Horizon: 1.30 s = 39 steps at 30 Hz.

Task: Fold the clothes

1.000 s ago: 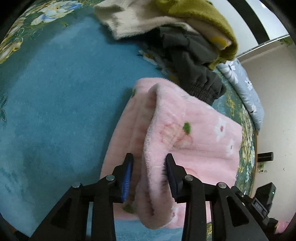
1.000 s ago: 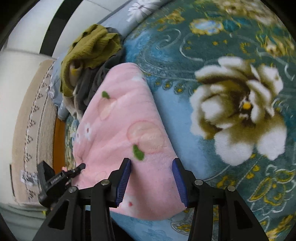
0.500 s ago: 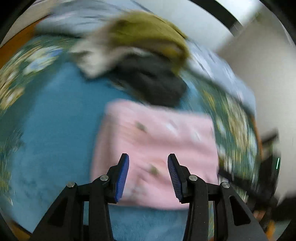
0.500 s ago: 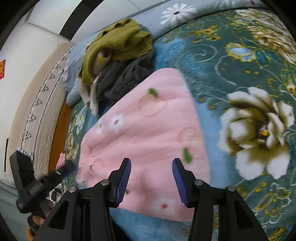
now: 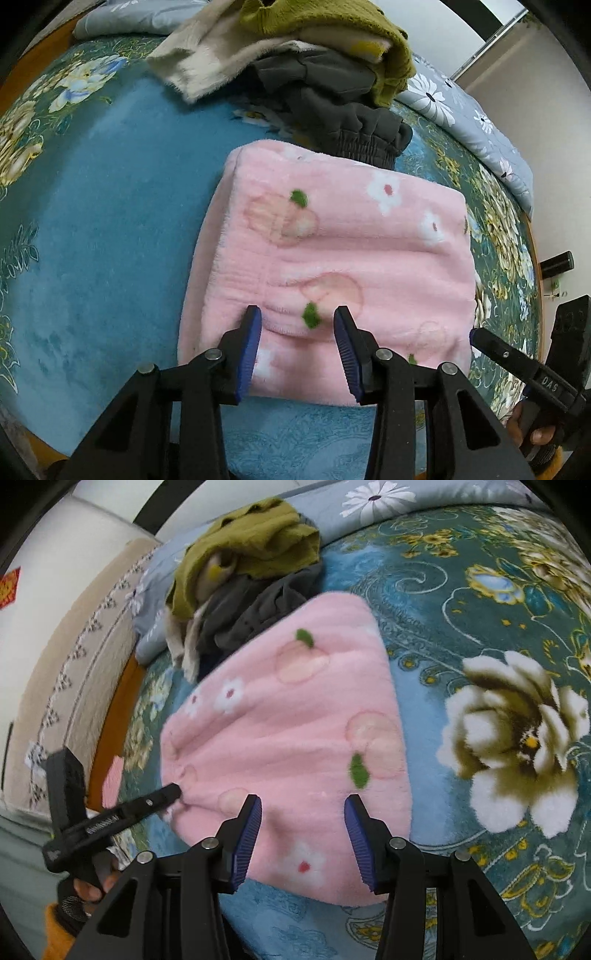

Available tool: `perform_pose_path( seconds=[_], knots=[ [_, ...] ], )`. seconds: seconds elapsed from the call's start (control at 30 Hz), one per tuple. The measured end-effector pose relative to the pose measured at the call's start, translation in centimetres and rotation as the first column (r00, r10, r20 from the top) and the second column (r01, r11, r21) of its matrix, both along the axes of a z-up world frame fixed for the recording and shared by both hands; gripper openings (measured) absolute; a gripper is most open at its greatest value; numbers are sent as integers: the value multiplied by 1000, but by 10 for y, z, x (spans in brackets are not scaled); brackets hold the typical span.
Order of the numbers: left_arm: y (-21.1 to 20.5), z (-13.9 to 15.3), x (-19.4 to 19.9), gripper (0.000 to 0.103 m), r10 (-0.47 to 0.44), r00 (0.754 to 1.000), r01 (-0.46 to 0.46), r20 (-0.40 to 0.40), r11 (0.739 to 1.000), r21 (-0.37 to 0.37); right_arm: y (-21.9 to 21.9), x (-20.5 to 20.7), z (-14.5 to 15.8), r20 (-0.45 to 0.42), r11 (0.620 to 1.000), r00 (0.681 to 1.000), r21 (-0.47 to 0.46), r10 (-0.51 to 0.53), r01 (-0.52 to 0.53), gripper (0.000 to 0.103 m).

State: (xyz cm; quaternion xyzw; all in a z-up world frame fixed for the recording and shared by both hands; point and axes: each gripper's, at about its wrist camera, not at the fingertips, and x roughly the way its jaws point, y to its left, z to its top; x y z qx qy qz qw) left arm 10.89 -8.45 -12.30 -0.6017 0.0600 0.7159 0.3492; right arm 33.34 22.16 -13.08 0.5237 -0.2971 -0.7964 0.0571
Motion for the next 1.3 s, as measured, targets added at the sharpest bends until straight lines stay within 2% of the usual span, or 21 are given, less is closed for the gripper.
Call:
perform_pose_path(
  seconds=[0.1,0.23,0.37,0.57,0.63,0.77,0.87,0.93,1.07,1.23,1.3],
  knots=[
    [7,-3,-3,43,-5,1000,5,17,1000,-20,0,-3,-17,40,1000,999,-3,-2,2,50],
    [12,-10,-6,43,-13,999,15,32,999,-49,4,-5,-29,48,999,999,-32,-17,18,50],
    [20,-15,-5,43,-36,999,38,29,996,-82,6,-7,-34,53,999,998,-47,-23,25,50],
    [28,-17,-3,43,-56,998,57,8,992,-113,1,-8,-33,55,1000,998,-13,-6,7,50],
    [25,-17,-5,43,-47,999,48,20,994,-98,2,-9,-26,68,1000,998,-15,-9,10,50],
    [14,-15,-13,43,-3,998,4,62,1000,-30,7,-13,-3,0,999,1000,-29,-21,21,51],
    [9,-17,-17,43,24,995,-24,93,1000,1,9,-36,6,-36,1000,999,-20,-18,17,51],
    [11,-17,-17,43,19,996,-19,90,1000,-4,9,-56,10,-51,1000,999,-12,-15,15,51],
    [12,-18,-18,43,22,995,-22,92,1000,3,10,-87,3,-20,1000,1000,10,-18,18,51],
    [8,-20,-22,43,35,993,-38,111,999,28,7,-108,-25,85,999,996,33,-1,-2,50],
    [8,-21,-23,43,36,993,-40,116,999,32,8,-107,-24,78,999,997,33,6,-8,50]
  ],
)
